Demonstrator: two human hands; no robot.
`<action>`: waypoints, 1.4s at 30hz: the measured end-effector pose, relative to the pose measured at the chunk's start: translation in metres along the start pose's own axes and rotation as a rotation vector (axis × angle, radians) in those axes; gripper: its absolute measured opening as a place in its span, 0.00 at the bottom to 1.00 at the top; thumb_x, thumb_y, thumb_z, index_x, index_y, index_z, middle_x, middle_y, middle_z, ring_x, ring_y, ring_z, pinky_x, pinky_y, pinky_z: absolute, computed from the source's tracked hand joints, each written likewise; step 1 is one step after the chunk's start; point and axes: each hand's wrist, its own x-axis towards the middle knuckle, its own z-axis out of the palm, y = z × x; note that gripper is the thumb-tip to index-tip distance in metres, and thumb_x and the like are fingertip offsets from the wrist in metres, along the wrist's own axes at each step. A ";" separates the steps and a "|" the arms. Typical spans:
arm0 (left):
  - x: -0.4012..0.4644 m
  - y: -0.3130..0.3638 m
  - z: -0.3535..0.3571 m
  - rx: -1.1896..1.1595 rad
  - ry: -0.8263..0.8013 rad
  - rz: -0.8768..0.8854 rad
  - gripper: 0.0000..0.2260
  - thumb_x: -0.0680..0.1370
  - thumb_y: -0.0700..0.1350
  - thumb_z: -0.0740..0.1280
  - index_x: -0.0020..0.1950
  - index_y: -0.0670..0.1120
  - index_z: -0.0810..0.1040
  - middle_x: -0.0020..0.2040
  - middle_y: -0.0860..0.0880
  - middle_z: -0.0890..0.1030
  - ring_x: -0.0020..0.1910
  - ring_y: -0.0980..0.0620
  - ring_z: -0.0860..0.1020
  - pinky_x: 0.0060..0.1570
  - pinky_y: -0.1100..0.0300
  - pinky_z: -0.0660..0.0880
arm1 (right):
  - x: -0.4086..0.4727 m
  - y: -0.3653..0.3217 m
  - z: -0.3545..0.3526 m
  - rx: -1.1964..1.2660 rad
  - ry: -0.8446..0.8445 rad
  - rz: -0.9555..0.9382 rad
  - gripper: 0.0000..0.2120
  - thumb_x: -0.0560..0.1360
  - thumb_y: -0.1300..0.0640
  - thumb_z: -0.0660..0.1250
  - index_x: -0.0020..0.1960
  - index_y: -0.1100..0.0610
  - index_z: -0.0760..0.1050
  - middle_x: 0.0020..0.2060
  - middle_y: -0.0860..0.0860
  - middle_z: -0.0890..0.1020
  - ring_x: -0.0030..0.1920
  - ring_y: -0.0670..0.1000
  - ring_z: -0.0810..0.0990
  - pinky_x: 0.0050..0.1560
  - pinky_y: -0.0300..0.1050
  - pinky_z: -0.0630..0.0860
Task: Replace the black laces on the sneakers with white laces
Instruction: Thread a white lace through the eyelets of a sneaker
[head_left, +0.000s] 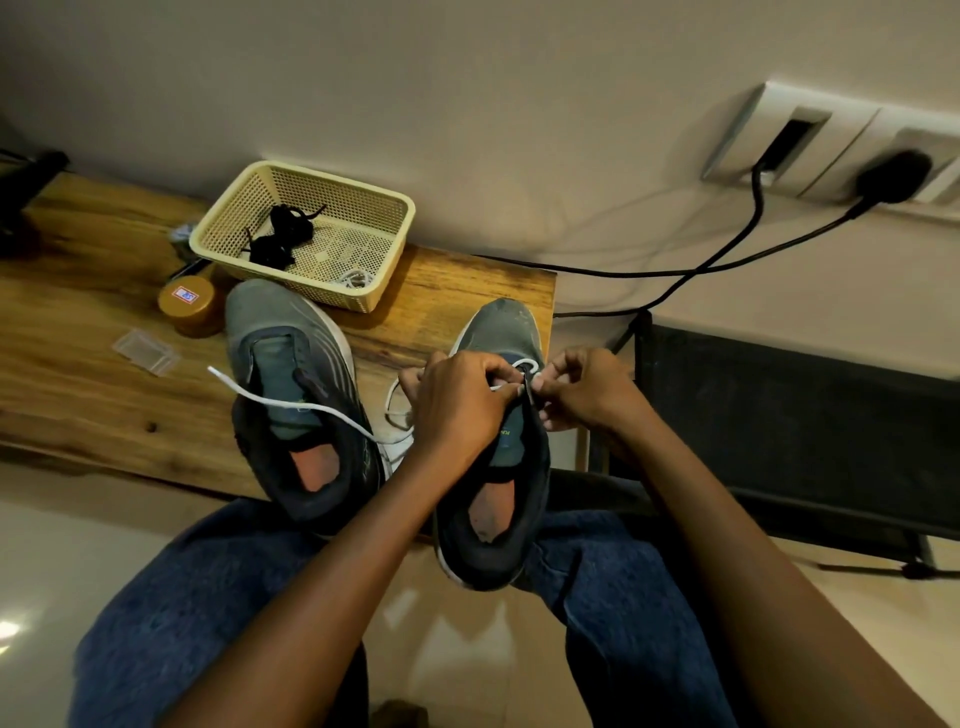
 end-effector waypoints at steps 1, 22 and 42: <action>0.000 0.000 0.000 0.002 -0.009 -0.003 0.03 0.74 0.55 0.70 0.46 0.61 0.82 0.50 0.56 0.82 0.61 0.51 0.70 0.44 0.57 0.52 | 0.001 0.001 -0.001 0.027 0.015 0.001 0.02 0.79 0.64 0.63 0.49 0.64 0.73 0.35 0.56 0.78 0.29 0.49 0.78 0.29 0.38 0.78; -0.001 0.005 -0.010 -0.017 -0.007 0.007 0.13 0.72 0.52 0.73 0.56 0.60 0.77 0.55 0.57 0.79 0.62 0.52 0.71 0.52 0.54 0.57 | 0.002 0.001 -0.002 0.120 0.123 -0.045 0.09 0.77 0.59 0.67 0.46 0.66 0.78 0.37 0.59 0.81 0.34 0.50 0.78 0.29 0.36 0.76; -0.001 -0.001 -0.022 -0.026 -0.082 -0.146 0.32 0.72 0.50 0.71 0.72 0.51 0.60 0.70 0.47 0.64 0.70 0.45 0.63 0.63 0.47 0.65 | -0.001 -0.002 0.003 0.258 0.175 -0.041 0.06 0.78 0.62 0.65 0.46 0.66 0.74 0.35 0.58 0.77 0.30 0.49 0.75 0.25 0.34 0.74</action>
